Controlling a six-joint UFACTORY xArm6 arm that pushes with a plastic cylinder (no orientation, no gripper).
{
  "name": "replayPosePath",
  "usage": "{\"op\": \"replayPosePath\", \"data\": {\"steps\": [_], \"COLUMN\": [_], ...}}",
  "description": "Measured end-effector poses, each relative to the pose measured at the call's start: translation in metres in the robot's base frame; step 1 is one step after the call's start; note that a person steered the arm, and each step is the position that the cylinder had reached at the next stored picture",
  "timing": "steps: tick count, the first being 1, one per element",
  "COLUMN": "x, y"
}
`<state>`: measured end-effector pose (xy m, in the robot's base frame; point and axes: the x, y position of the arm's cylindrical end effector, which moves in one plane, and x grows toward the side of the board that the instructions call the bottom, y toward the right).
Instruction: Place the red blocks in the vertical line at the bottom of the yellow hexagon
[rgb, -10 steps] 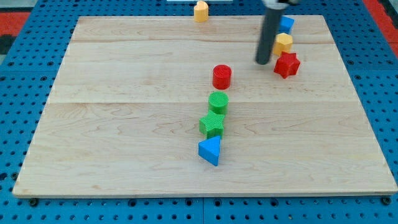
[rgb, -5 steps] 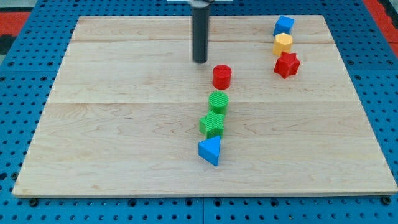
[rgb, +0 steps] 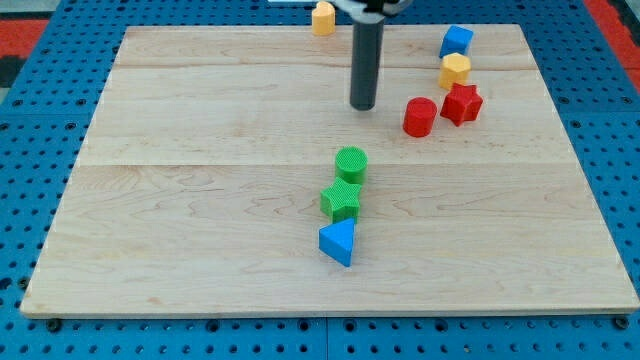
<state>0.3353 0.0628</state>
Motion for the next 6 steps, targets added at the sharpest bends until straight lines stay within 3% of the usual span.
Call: {"op": "replayPosePath", "data": {"steps": [1,3,4,5,6], "x": [0.013,0.077,0.102,0.102,0.112], "y": [0.041,0.026,0.053,0.073,0.016]}}
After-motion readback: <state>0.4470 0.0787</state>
